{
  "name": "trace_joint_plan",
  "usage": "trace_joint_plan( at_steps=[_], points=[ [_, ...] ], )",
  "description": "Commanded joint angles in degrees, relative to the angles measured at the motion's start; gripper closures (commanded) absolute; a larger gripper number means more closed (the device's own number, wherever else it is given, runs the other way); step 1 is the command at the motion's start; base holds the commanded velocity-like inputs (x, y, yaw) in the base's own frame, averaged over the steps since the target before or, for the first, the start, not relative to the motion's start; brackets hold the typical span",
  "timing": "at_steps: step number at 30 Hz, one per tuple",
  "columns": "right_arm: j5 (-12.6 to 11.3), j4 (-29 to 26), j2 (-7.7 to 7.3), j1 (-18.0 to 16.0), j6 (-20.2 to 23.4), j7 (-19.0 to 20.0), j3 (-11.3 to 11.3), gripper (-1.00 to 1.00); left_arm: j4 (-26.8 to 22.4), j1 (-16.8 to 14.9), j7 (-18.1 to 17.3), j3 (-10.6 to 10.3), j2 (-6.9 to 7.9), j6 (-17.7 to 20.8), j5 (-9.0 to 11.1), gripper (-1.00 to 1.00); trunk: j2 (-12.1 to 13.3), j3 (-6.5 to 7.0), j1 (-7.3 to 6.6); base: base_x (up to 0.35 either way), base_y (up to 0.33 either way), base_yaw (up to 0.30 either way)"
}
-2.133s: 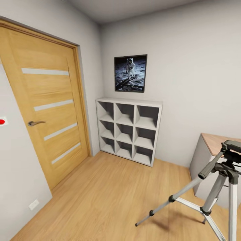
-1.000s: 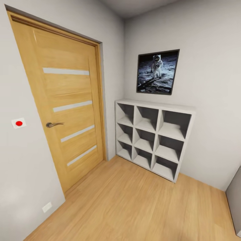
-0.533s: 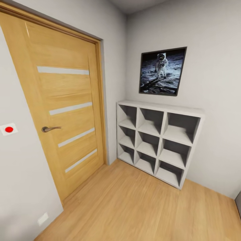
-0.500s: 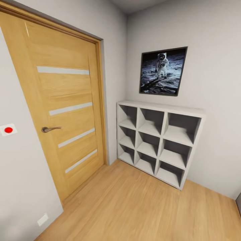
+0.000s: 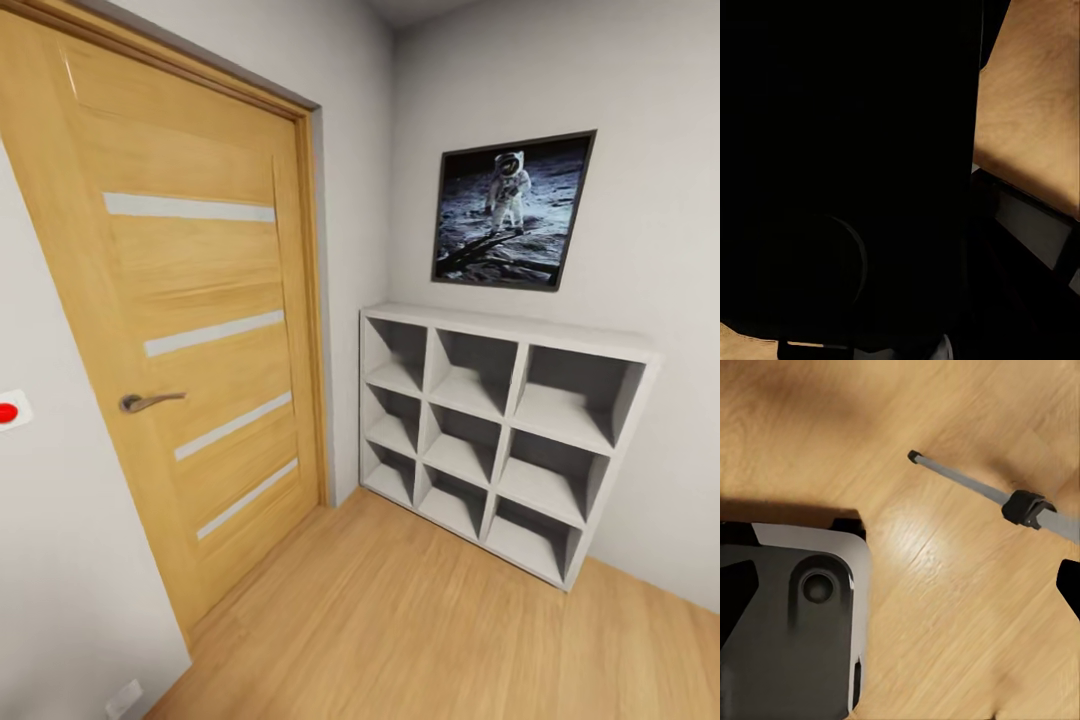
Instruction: Attach the digital camera to the camera tripod in the bedroom.
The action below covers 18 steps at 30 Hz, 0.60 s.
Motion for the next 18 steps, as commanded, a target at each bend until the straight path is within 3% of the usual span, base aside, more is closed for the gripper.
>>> trace_joint_plan(
  at_steps=[1, 7, 18],
  points=[
    [0.43, 0.18, -0.04, -0.05, -0.29, 0.05, -0.49, -1.0, -0.01, -0.01, -0.27, -0.45, 0.0, 0.21, 0.52, 1.0, -0.03, -0.02, 0.05, 0.289, 0.205, -0.005],
    [0.45, 0.18, 0.03, -0.05, -0.16, 0.05, -0.53, -1.0, -0.01, -0.01, -0.27, -0.45, -0.07, 0.21, 0.52, 1.0, -0.03, -0.02, 0.05, 0.269, 0.22, -0.12],
    [0.48, 0.18, 0.01, -0.05, -0.08, 0.05, -0.53, -1.0, -0.01, -0.01, -0.27, -0.46, -0.09, 0.21, 0.52, 1.0, -0.03, -0.02, 0.05, 0.249, 0.236, -0.24]
  ],
)
